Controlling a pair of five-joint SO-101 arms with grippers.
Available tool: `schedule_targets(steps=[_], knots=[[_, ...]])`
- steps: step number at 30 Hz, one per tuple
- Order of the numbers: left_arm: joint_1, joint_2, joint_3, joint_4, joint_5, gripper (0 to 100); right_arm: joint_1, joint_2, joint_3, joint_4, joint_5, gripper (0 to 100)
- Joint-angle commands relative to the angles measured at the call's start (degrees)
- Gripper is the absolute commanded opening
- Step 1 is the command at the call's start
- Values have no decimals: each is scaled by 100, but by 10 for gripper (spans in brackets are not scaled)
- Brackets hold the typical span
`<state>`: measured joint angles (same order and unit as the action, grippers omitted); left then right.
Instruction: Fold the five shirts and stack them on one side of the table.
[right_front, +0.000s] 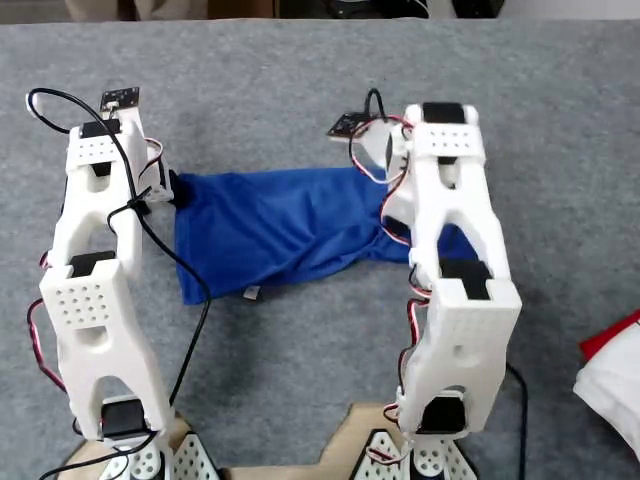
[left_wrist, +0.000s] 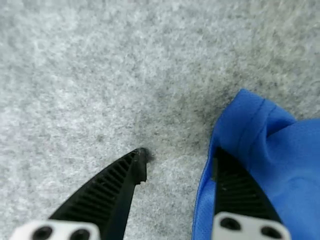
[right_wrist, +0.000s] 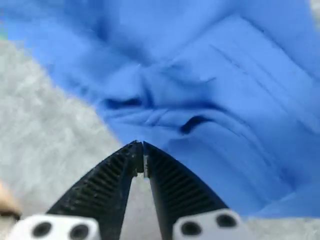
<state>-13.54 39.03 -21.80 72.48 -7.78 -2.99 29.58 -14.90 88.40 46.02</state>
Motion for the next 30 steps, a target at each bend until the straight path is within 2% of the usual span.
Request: schedule_targets(steps=[1,5,10,16,20,25,30], knots=[[35,-57,26,-62,-26,219,-92,-251,101,-695,-149,5],[35,-57,26,-62,-26,219,-48,330,-224,-1029,-141,5],[35,-57,26,-62,-26,220,-224,857,-1077,-941,-18,5],[35,-57,26,-62,-26,222,-409,1209,-1895,-501,44,5],[44,-110,18,18,-9,222,-277,989,-3055,396,141,5],[149,-119,-853,1125,18,232,-259,787,-4690,1407,211,5],[132,-66,-2004,2330,26,272,-171,462,-4681,1398,202,5]])
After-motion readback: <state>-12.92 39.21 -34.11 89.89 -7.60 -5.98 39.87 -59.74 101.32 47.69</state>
